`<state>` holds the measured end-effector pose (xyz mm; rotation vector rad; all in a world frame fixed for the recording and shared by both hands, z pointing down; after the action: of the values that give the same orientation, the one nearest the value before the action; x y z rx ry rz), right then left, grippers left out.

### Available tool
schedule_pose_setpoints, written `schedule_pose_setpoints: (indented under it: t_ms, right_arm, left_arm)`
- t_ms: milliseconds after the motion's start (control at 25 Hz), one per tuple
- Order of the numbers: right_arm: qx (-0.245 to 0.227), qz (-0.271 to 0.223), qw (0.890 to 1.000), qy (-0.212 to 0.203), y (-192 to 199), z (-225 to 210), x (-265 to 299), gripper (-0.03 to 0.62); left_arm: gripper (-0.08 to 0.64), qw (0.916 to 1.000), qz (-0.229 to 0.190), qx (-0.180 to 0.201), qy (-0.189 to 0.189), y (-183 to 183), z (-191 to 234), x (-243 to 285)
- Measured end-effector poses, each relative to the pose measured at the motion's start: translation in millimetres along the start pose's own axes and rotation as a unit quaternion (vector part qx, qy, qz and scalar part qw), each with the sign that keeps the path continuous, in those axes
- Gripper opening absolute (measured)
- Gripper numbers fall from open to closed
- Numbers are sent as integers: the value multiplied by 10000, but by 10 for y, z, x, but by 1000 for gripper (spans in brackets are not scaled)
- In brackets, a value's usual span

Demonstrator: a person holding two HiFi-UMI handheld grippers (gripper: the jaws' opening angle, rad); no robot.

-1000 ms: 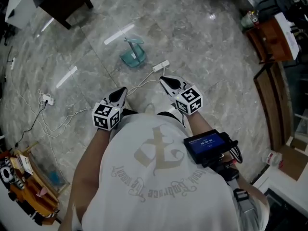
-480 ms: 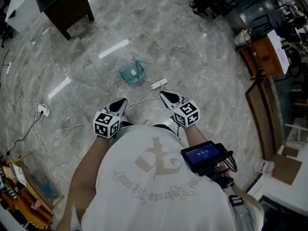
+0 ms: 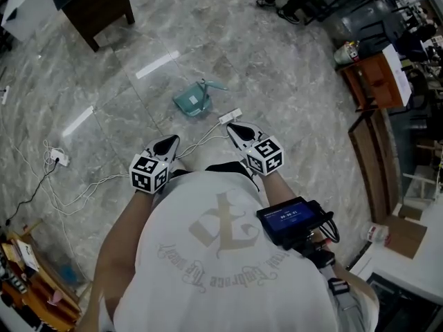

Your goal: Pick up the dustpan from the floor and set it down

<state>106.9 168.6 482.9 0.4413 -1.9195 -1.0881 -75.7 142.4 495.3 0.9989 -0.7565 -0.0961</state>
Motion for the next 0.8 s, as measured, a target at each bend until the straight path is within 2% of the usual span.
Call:
schedule_pose_setpoints:
  t_ms: [200,560,800]
  right_arm:
    - [33,167,9999,-19,-17,25,177,17]
    - [-154,418,9983,-381,-161,71,530,17]
    - [-210,614,9960,-618,-160,-33,828,17]
  left_arm:
    - [12,9998,-45,-141,-112,44,205,-145]
    - [12,9982,-53,-483,-365,91,425,-271]
    - [12,9952,-84,-666,-717,72,690,-313]
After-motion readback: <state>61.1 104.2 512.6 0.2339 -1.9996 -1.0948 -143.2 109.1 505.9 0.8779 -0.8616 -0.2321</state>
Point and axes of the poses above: the fingertips, and each gripper's own axes: x forward along the fingers, z to its left, y out of its underside, the point moved 2 cm from there along -x, backward along the fingers, and after that the axes turned 7 degrees about -y, right-handed, at the moved point
